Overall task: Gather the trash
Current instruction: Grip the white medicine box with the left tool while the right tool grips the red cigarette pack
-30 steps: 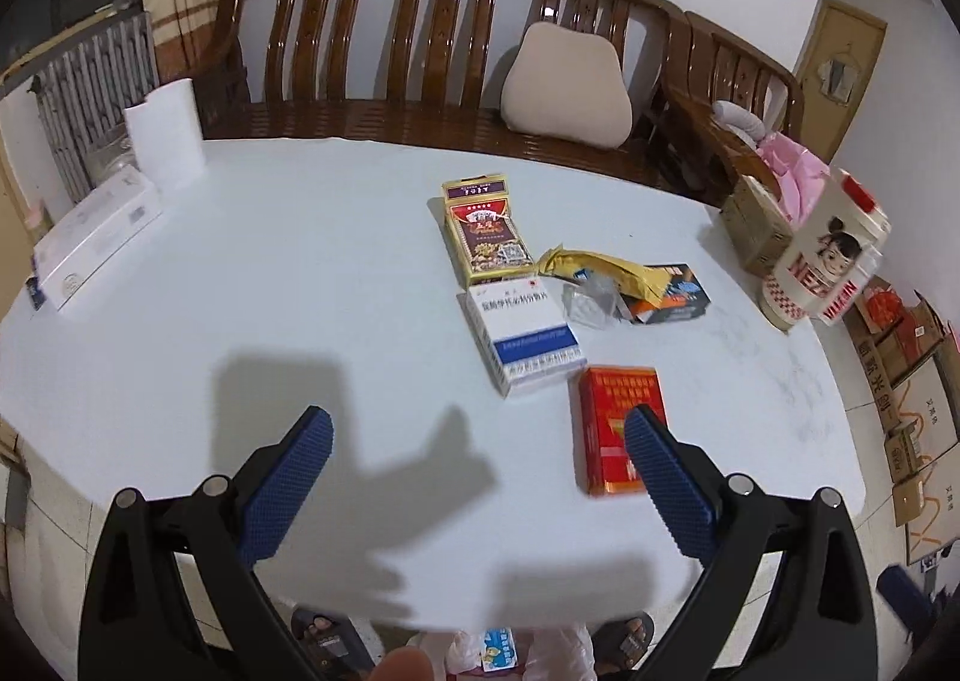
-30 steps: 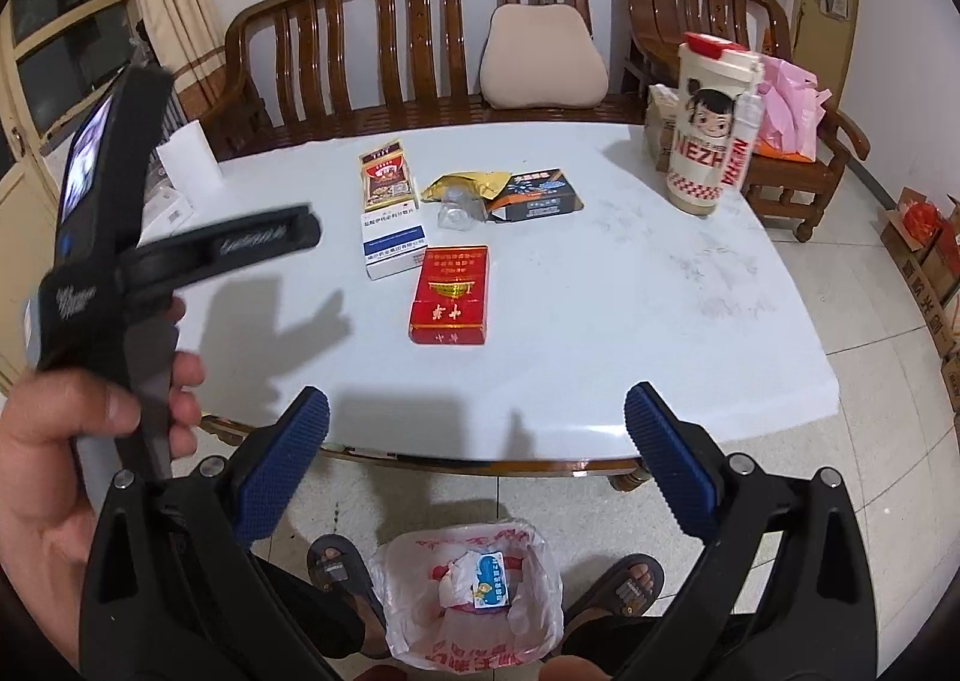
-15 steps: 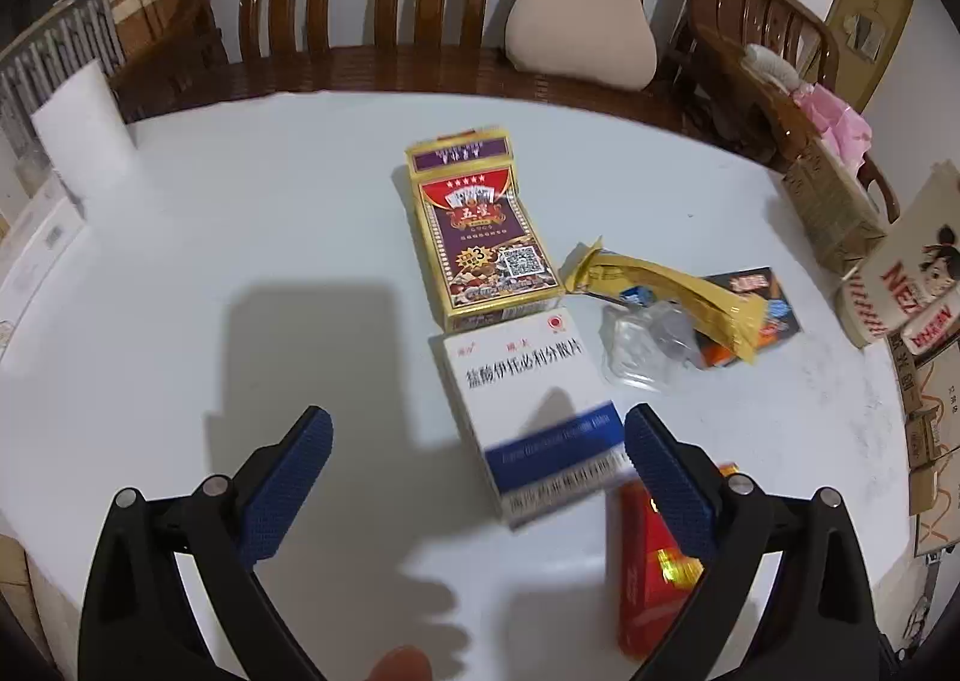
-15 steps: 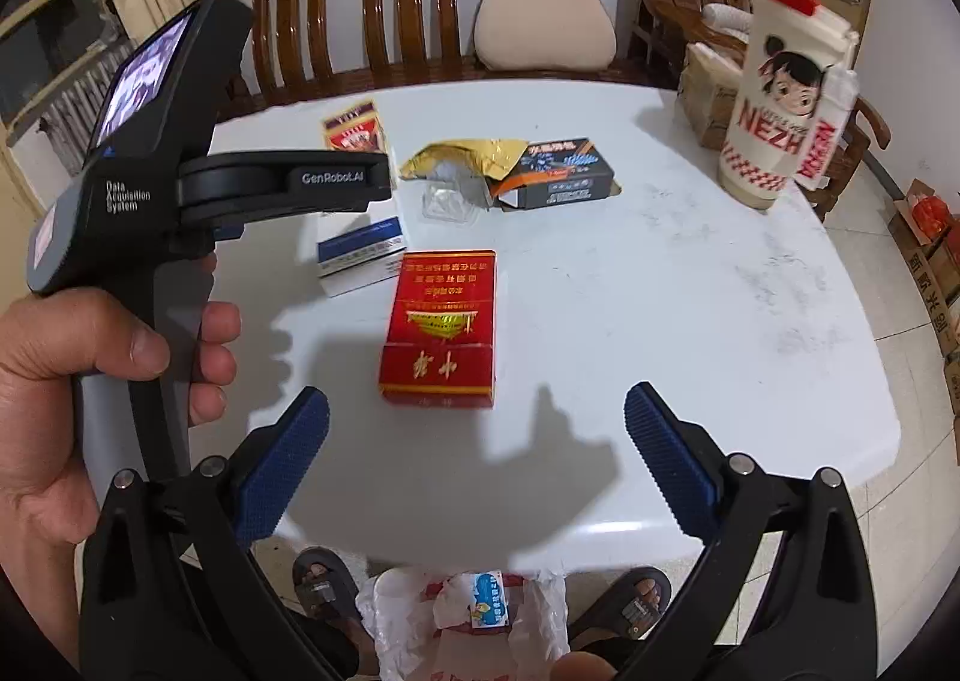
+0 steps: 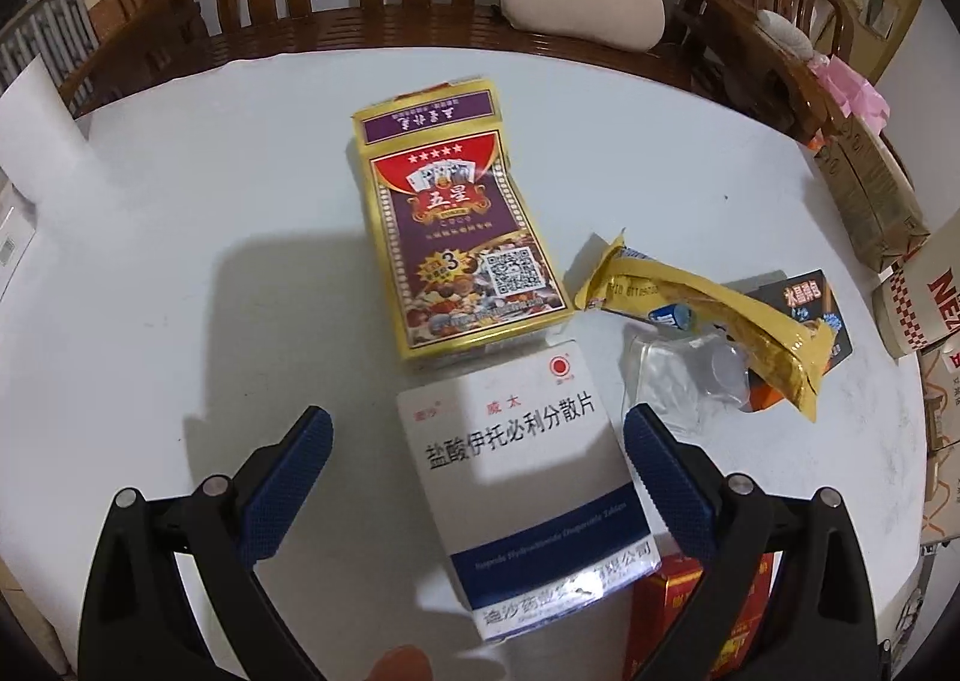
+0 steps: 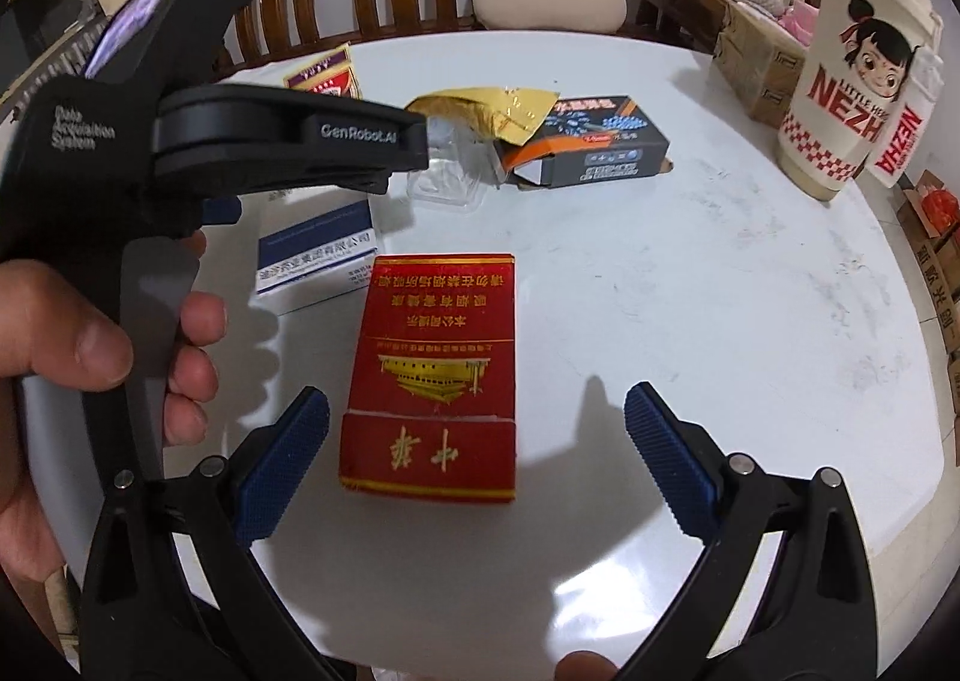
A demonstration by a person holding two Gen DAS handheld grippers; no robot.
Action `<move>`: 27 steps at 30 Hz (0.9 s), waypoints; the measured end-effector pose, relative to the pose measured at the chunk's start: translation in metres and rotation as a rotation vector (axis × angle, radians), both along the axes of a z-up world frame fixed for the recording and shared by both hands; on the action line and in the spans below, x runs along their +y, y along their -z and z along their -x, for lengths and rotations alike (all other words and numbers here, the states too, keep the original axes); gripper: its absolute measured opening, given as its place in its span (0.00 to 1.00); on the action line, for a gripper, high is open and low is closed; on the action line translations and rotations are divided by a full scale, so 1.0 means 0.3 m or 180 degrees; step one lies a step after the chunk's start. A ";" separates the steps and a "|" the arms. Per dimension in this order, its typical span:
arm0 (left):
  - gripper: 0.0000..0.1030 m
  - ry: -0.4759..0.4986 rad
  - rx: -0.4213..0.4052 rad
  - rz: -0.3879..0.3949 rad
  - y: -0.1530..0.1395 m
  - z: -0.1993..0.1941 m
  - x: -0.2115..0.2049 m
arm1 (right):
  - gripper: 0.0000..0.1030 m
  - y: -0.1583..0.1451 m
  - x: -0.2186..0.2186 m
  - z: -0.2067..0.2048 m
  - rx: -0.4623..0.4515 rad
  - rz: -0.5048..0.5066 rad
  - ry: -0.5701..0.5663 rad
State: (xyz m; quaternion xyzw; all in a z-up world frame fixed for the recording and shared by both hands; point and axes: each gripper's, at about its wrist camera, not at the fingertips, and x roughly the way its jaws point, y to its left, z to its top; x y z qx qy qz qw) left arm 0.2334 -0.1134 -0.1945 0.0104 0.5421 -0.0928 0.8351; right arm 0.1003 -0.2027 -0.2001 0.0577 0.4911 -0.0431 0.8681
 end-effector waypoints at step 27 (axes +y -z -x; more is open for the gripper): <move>0.57 0.0027 -0.0271 -0.0150 -0.005 0.052 0.040 | 0.52 0.029 0.020 -0.023 -0.0057 0.0185 -0.0005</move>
